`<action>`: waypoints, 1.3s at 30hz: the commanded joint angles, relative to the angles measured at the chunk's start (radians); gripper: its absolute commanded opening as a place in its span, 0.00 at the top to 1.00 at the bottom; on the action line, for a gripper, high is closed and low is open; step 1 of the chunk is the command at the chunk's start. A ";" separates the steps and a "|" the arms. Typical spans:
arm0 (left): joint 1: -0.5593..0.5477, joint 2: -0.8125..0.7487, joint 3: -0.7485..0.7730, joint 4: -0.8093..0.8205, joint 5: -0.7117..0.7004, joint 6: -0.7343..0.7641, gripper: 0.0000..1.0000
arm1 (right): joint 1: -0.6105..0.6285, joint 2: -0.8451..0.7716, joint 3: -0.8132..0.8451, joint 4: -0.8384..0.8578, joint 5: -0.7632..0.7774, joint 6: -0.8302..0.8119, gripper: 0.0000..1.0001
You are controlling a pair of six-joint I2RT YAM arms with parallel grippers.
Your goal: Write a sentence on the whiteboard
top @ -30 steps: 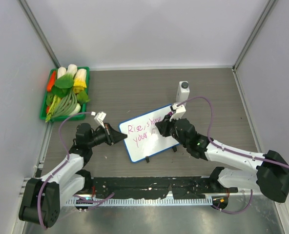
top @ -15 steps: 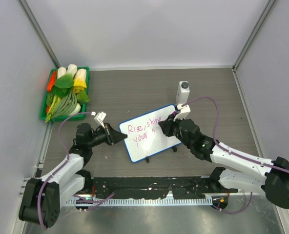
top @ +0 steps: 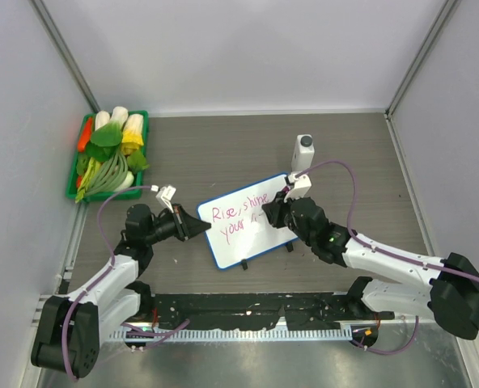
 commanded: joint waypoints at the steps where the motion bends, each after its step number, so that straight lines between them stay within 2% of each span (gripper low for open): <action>1: 0.008 -0.011 -0.006 0.017 -0.056 0.076 1.00 | -0.003 0.016 0.005 0.036 0.021 -0.004 0.99; 17: 0.008 -0.003 -0.005 0.018 -0.058 0.076 1.00 | -0.003 -0.007 -0.041 0.000 -0.052 -0.013 0.98; 25: 0.006 0.000 -0.003 0.020 -0.058 0.074 1.00 | -0.003 -0.041 -0.053 -0.014 -0.014 -0.010 0.99; 39: 0.008 -0.006 -0.006 0.017 -0.056 0.076 1.00 | -0.009 0.025 0.045 0.024 0.043 -0.038 0.99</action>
